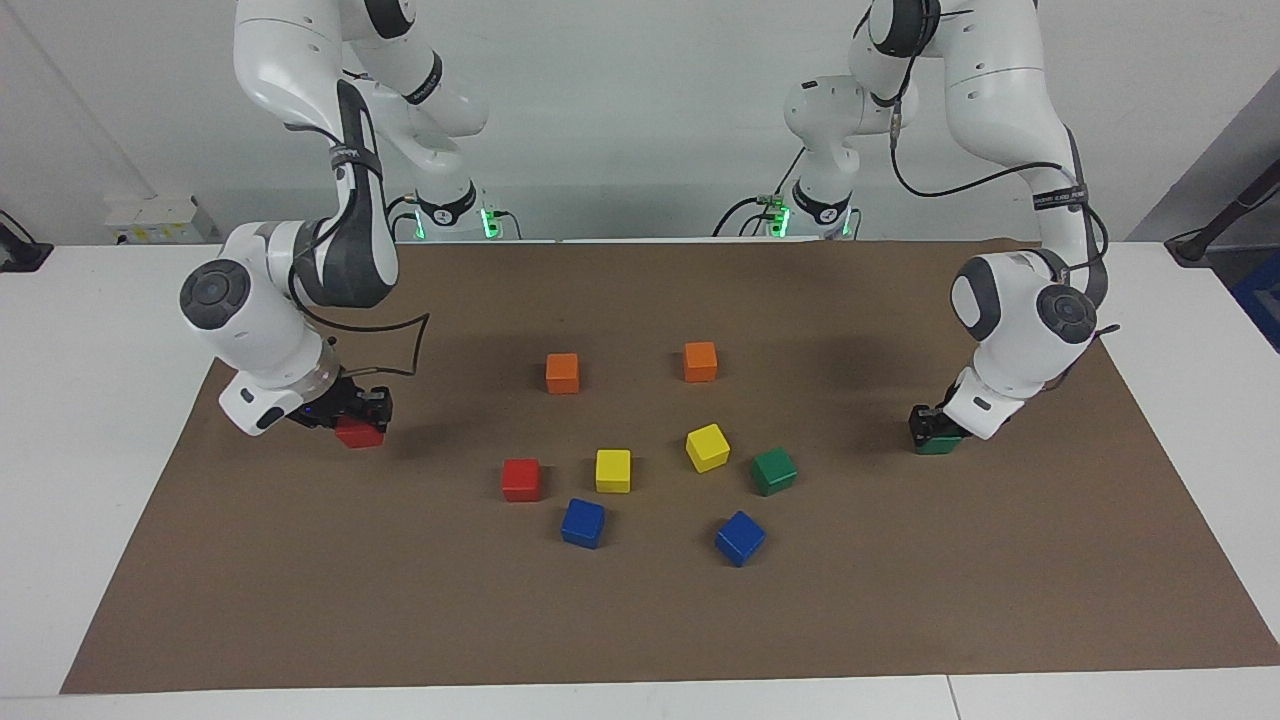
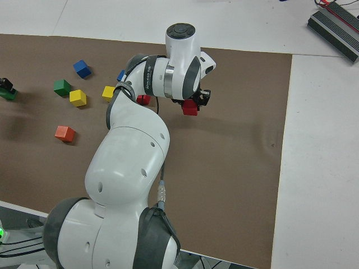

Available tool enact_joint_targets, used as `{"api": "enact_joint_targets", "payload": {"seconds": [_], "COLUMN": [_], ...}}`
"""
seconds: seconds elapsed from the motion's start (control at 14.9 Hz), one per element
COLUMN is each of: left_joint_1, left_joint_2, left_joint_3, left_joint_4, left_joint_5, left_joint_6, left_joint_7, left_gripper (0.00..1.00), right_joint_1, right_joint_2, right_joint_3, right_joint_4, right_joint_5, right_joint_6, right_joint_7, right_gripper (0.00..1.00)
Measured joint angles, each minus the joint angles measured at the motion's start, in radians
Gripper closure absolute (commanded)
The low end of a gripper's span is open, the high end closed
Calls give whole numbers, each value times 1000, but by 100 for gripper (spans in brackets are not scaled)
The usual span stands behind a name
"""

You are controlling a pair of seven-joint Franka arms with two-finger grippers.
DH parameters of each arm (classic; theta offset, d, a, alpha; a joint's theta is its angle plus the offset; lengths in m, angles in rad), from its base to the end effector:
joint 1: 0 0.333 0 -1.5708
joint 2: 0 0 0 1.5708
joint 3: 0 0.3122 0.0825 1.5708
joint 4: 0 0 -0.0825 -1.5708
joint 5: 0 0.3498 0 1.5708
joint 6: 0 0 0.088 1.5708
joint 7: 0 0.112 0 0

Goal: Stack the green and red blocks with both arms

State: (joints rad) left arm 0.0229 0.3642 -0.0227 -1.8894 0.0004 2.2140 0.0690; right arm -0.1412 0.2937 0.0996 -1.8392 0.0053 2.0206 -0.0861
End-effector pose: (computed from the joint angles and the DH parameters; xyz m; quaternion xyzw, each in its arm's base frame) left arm 0.5952 0.0009 0.3233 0.9992 -0.0338 -0.0196 0.0046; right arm 0.5835 -0.0275 0.3710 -0.9981 -0.0196 0.0542 0.0203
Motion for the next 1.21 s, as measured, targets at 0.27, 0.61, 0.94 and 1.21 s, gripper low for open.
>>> {"api": "enact_joint_targets", "payload": {"seconds": [0.27, 0.61, 0.94, 1.21], "left_joint_1": [0, 0, -79, -226], "left_joint_2": [0, -1, -8, -8], "left_joint_3": [0, -1, -22, -29], "left_joint_4": [-1, 38, 119, 145], "left_joint_5": [0, 0, 0, 0], "left_joint_6": [12, 0, -97, -98], "left_joint_7": [0, -3, -305, -618], "left_gripper": [0, 0, 0, 0], "right_joint_1": [-2, -33, -40, -48], "right_joint_2": [-46, -52, -52, -52], "right_joint_3": [0, -1, -1, -1], "right_joint_4": [-149, -192, -228, -248], "right_joint_5": [-6, -16, -29, -29], "right_joint_6": [97, 134, 181, 210], "right_joint_7": [-3, -24, -27, -29], "right_gripper": [100, 100, 100, 49]}}
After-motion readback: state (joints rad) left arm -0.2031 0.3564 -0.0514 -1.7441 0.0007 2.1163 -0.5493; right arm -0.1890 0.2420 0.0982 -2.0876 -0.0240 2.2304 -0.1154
